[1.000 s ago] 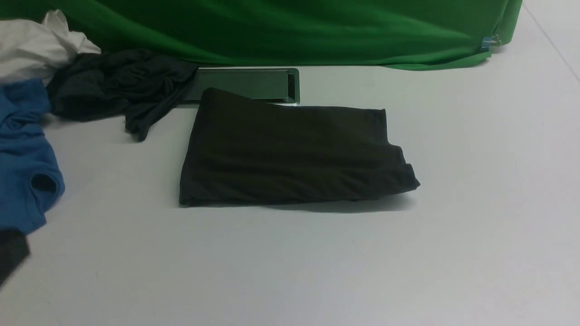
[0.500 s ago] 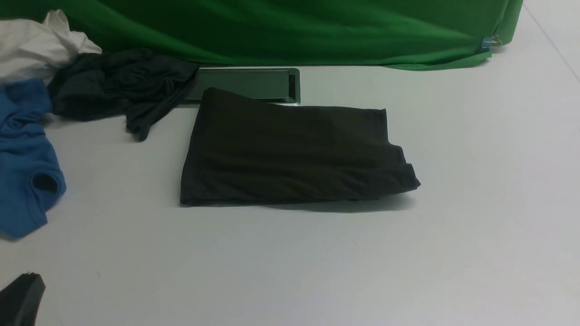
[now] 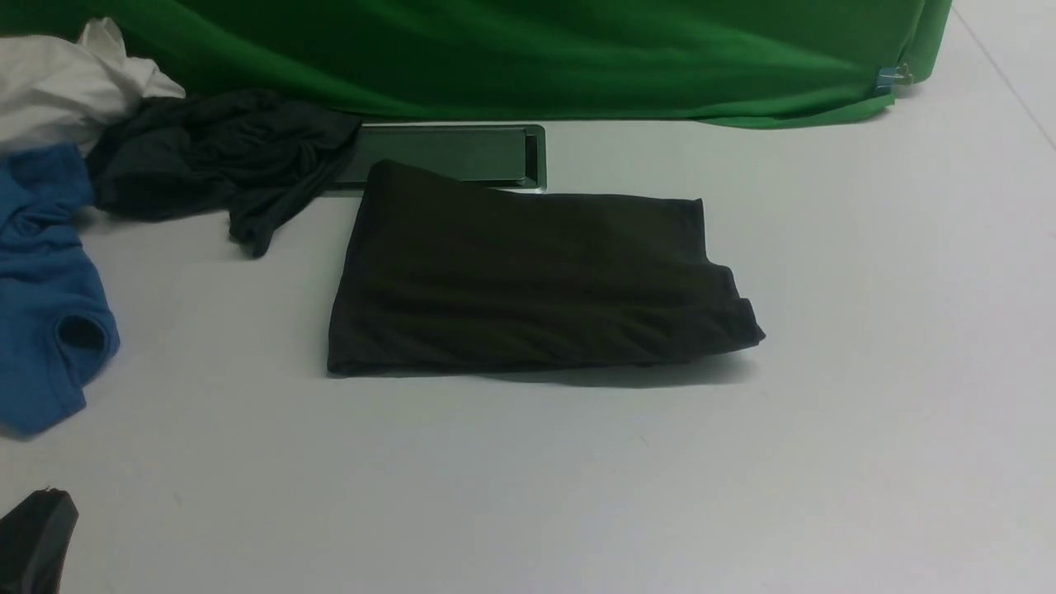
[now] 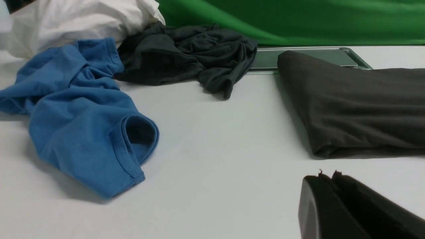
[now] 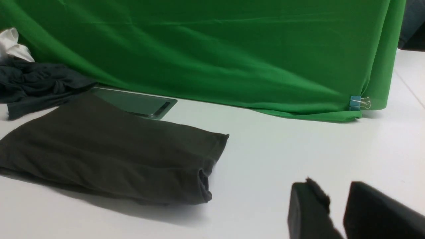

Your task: Fold a long-sleeved shirt on a white desktop.

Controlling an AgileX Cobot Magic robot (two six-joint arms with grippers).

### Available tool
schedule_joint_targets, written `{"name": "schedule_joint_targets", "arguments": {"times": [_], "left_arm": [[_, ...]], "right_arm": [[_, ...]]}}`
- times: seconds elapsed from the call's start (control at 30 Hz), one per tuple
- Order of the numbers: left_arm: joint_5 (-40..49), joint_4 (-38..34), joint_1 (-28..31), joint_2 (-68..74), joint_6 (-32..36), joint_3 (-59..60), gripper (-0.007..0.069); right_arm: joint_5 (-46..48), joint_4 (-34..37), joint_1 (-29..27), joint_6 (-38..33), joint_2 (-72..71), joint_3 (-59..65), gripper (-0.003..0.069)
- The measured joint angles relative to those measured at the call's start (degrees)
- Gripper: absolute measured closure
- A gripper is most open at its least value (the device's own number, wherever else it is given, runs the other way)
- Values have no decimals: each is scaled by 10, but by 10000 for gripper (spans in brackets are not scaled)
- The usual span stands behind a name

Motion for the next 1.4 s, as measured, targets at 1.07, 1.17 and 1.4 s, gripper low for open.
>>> {"name": "schedule_joint_targets", "arguments": {"times": [1.07,1.17,1.4], "left_arm": [[-2,0,0,0,-1,0,606],[-2,0,0,0,-1,0,606],[-4,2,0,0,-1,0,606]], "right_arm": [[88,-1,-158,-16,-185,57,433],[140,-2,-167,-16,-187,59,426],[155,-2,-174,-16,-188,59,421]]}}
